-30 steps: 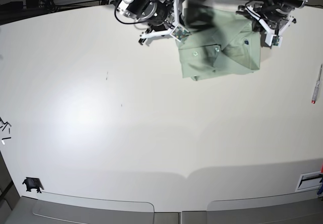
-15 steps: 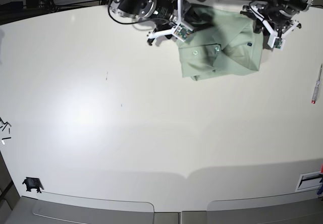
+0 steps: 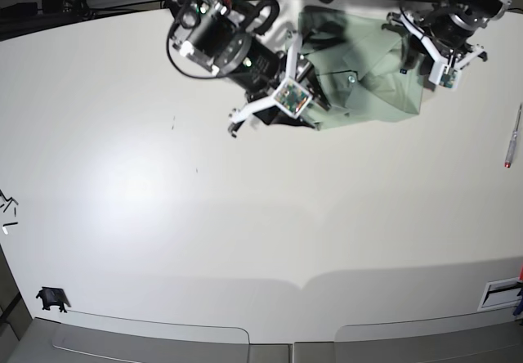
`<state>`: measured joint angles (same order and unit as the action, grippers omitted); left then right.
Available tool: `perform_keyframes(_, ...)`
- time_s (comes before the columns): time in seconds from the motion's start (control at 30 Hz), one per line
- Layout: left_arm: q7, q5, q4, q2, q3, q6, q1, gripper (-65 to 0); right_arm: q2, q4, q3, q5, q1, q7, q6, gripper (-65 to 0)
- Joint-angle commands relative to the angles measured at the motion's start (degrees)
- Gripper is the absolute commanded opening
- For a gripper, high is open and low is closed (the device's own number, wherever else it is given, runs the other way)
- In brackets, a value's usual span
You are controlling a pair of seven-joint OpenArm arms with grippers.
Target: Fold the T-shirt properly
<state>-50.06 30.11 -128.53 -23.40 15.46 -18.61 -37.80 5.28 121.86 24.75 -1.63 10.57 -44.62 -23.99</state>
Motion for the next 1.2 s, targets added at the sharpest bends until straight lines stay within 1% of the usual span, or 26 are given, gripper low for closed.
perform_keyframes(0.0, 0.85, 3.56, -0.92, -0.24, 0.22, -2.14, -0.92, -49.0, -1.03, -1.27, -0.7, 0.28, -1.66, 1.75, 0.46, -51.0)
perform_keyframes(0.03, 0.83, 6.14, -0.7, -0.26, 0.17, -4.2, -1.44, -51.3, -1.88, -3.8, -1.4, 0.28, -3.13, 1.81, 0.46, -56.2)
perform_keyframes(0.07, 0.81, 7.69, -0.37, -0.22, 0.17, -5.68, -1.88, -55.2, -2.67, -6.45, -2.16, 0.28, -4.72, 1.77, 0.46, -62.1)
perform_keyframes(0.1, 0.83, 8.0, -0.02, -0.09, 0.17, -6.4, -2.21, -60.5, -3.34, -9.14, -2.91, 0.31, -6.27, 1.79, 0.46, -65.0)
perform_keyframes(0.13, 0.79, 7.89, 0.48, 0.11, 0.17, -6.54, -2.25, -65.0, -3.96, -11.82, -3.63, 0.31, -7.82, 1.77, 0.46, -65.0)
perform_keyframes(0.3, 0.13, 7.91, 6.21, 0.83, 0.17, -6.54, -2.23, -65.0, -5.46, -23.41, -5.73, 0.7, -14.38, 1.7, 0.39, -65.0)
perform_keyframes(0.4, -0.09, 7.93, 11.37, 0.81, 0.17, -6.78, -2.21, -65.0, -5.44, -29.92, -5.73, 0.72, -17.64, 1.68, 0.39, -65.0)
perform_keyframes(0.5, -0.92, 8.98, 15.28, 0.83, 0.17, -8.85, -2.23, -65.0, -5.46, -35.15, -5.73, 0.85, -19.69, 1.09, -0.09, -65.0)
perform_keyframes(0.57, -1.44, 11.34, 16.74, 0.83, 0.17, -10.36, -2.23, -65.0, -5.44, -37.13, -5.73, 2.69, -20.09, 0.2, -1.64, -65.0)
perform_keyframes(0.63, -1.07, 12.66, 17.62, 0.85, 0.17, -11.19, -2.01, -65.0, -5.44, -37.86, -5.73, 5.22, -19.91, -1.09, -3.28, -65.0)
perform_keyframes(0.7, -0.85, 12.5, 18.4, 0.83, 0.17, -11.28, -1.49, -65.0, -5.44, -37.9, -5.73, 7.3, -19.63, -3.63, -4.74, -65.0)
perform_keyframes(0.83, -0.17, 10.32, 21.49, 0.85, 0.17, -11.21, 1.2, -65.0, -5.44, -37.9, -5.73, 8.26, -18.91, -7.87, -4.94, -65.0)
perform_keyframes(1.17, 0.42, 10.43, 35.67, 0.83, 0.17, -11.23, 12.17, -65.0, -5.44, -37.88, -5.73, 8.31, -14.62, -14.16, -4.94, -65.0)
